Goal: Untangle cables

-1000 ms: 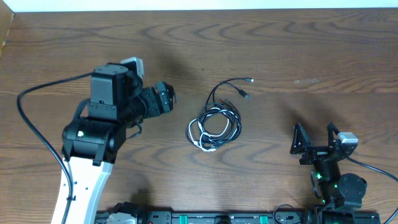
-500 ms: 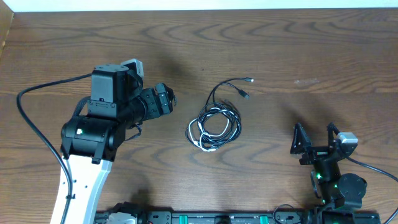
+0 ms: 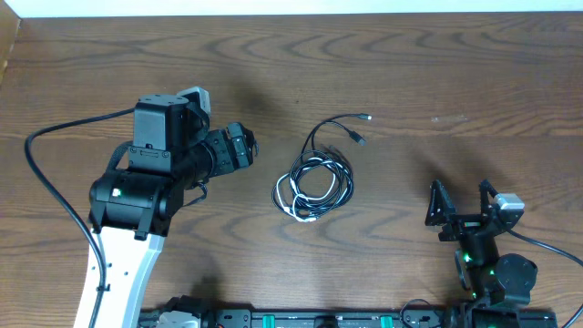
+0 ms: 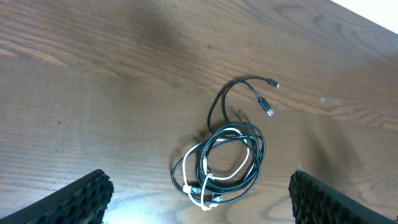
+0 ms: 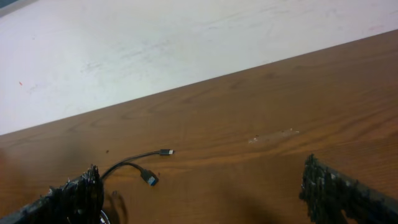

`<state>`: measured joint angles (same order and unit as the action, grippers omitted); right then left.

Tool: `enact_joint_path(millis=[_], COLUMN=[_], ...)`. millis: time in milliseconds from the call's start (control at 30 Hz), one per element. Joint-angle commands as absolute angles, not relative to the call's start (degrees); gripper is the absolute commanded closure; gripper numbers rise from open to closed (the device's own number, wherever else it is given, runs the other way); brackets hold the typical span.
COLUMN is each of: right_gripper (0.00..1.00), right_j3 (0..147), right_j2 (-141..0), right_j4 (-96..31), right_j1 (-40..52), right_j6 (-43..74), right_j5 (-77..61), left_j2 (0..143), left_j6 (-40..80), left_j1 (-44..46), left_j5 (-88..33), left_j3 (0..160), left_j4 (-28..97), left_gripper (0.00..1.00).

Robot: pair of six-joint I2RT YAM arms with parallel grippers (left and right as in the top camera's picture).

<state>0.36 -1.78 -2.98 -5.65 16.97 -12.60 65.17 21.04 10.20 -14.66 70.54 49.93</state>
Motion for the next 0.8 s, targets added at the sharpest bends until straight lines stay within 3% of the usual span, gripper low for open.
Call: enact_joint_path(millis=[0,767], right_gripper=[0.01,0.01], right_j3=[0.3,0.3], right_j2=[-1.8,-1.8], right_j4=[-3.2,-3.2], right_j1=[-5.9,-5.9], right_j6=[16.7,16.7], right_j5=[-12.2,-12.2], left_j2=[65.4,65.4], left_j6=[21.3,21.3], left_j1=[10.3,10.3], left_j5=[-13.9,-13.9], left_j3=[71.7,71.7], left_j4=[51.0,50.5], left_gripper=[0.09,0.09])
